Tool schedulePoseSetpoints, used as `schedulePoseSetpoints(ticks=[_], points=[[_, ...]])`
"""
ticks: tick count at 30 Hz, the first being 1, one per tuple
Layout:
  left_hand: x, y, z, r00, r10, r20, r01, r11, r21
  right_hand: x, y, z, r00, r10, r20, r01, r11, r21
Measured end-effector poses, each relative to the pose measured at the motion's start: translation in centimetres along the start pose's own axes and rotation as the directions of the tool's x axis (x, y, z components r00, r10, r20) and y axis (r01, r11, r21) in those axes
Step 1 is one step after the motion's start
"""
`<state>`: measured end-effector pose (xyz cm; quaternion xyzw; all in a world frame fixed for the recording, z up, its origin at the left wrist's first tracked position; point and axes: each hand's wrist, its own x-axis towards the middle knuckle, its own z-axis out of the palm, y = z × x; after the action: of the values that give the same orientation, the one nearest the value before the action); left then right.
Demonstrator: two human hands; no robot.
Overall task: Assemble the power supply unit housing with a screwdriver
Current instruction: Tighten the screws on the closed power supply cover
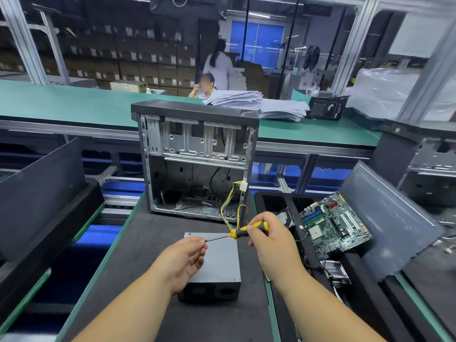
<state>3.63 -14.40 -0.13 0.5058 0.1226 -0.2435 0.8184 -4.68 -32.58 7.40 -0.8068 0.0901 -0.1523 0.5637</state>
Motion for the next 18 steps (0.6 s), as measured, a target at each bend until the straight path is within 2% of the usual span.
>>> schedulePoseSetpoints(ticks=[7, 12, 18], points=[[-0.6, 0.3, -3.3, 0.998, -0.036, 0.042, 0.037, 0.999, -0.008, -2.1, -0.6, 2.8, 0.998, 0.052, -0.02, -0.052, 0.999, 0.01], [-1.1, -0.4, -6.2, 0.996, -0.065, 0.064, 0.062, 0.997, 0.048, -3.9, -0.5, 4.9, 0.996, 0.085, -0.029, -0.086, 0.996, -0.027], [-2.2, 0.0, -7.2, 0.99, 0.022, 0.14, -0.04, 0.99, 0.132, -5.0, -0.8, 5.7, 0.991, 0.109, -0.079, -0.11, 0.994, -0.001]])
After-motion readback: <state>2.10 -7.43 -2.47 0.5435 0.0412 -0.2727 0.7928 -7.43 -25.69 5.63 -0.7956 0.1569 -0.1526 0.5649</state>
